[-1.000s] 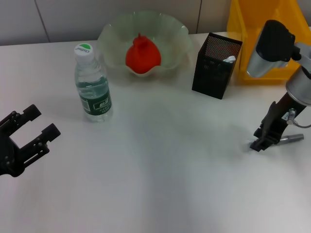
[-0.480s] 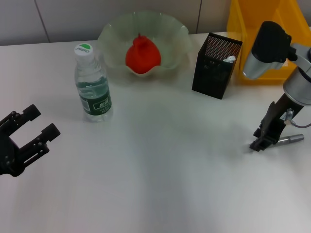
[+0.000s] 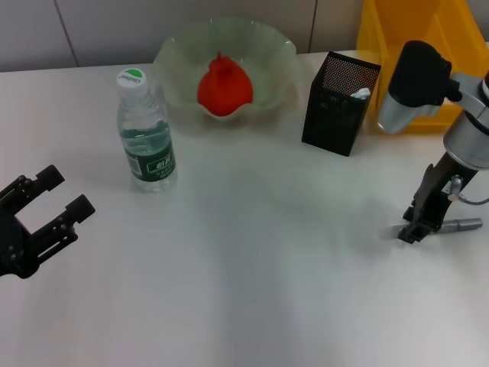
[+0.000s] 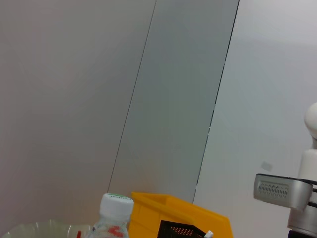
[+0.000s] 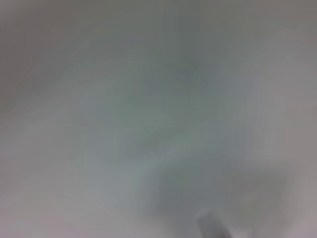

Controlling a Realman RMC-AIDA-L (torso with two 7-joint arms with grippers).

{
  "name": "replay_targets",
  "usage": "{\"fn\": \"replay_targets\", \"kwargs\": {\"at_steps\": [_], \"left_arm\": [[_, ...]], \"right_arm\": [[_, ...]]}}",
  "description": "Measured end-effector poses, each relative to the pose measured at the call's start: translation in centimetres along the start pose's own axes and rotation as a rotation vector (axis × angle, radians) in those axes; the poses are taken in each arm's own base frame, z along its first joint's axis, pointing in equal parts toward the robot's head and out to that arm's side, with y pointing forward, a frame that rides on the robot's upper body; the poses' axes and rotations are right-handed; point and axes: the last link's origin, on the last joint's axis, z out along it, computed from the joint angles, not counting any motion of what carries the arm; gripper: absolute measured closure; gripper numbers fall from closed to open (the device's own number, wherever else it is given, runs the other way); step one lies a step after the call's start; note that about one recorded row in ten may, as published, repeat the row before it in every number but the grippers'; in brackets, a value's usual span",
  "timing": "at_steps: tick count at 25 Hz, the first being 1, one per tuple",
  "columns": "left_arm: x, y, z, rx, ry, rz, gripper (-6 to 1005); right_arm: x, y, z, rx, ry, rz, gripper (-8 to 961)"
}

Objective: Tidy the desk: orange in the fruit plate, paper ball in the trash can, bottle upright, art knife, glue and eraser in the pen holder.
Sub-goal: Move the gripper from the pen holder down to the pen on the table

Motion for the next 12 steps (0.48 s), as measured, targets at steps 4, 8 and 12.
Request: {"fn": "replay_targets", "kwargs": {"at_steps": [4,8,12], "left_arm": [[0.0,0.0,0.0,0.0,0.0,0.0,260],[-0.01,0.01,-0.03,0.001,0.0,0.0,261],[-0.12,0.12,-0.25,0.004,0.0,0.004,261]], "right_arm": [[-0.15,0.28,0.26,0.003,0.022,-0.012,603],[-0.25,0.47,0.44,0.006,0.039,-0.017,604],[-0.5,0.57,0.44,0.007,0.04,-0.014,604]]}}
